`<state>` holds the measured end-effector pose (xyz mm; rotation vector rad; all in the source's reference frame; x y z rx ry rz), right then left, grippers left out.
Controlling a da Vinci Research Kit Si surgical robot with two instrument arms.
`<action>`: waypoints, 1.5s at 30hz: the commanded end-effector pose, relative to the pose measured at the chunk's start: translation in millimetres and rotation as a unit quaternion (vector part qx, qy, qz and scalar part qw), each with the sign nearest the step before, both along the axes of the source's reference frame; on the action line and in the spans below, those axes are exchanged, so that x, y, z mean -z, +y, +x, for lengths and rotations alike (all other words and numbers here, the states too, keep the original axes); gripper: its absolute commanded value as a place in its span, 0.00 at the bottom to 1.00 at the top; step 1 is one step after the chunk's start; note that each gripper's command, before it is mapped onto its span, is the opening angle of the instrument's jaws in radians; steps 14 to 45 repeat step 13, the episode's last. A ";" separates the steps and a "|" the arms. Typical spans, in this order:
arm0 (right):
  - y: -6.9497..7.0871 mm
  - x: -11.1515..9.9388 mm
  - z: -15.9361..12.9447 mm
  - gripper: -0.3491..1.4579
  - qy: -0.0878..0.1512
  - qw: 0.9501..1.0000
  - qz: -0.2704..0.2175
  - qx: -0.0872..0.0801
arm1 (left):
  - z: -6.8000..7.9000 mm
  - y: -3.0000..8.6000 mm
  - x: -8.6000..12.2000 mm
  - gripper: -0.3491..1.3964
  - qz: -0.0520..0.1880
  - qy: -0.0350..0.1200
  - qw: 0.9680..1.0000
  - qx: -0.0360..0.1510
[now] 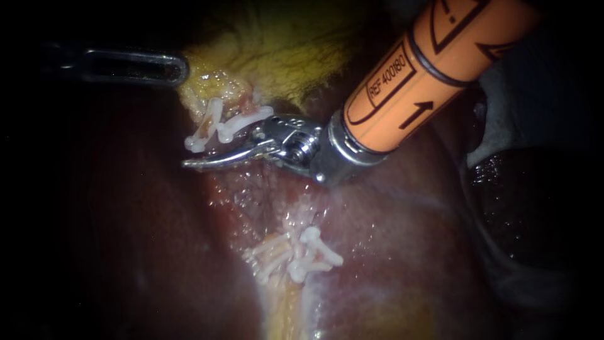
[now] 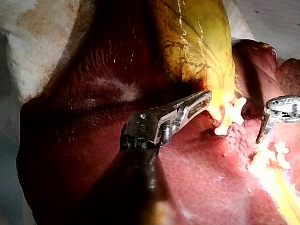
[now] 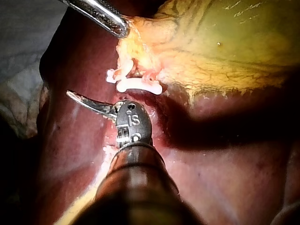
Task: Go to the cutting position right tube
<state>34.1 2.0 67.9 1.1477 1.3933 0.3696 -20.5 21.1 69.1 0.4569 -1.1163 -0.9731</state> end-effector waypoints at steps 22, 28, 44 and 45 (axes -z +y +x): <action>-0.4 -0.3 -0.1 0.00 0.002 1.000 -0.001 0.004 | 0.0 0.0 -0.1 0.00 0.000 0.000 1.000 0.000; -0.4 -0.3 -0.1 0.00 0.002 1.000 -0.001 0.004 | 0.0 0.0 -0.1 0.00 0.000 0.000 1.000 0.000; -0.4 -0.3 -0.1 0.00 0.002 1.000 -0.001 0.004 | 0.0 0.0 -0.1 0.00 0.000 0.000 1.000 0.000; -0.4 -0.3 -0.1 0.00 0.002 1.000 -0.001 0.004 | 0.0 0.0 -0.1 0.00 0.000 0.000 1.000 0.000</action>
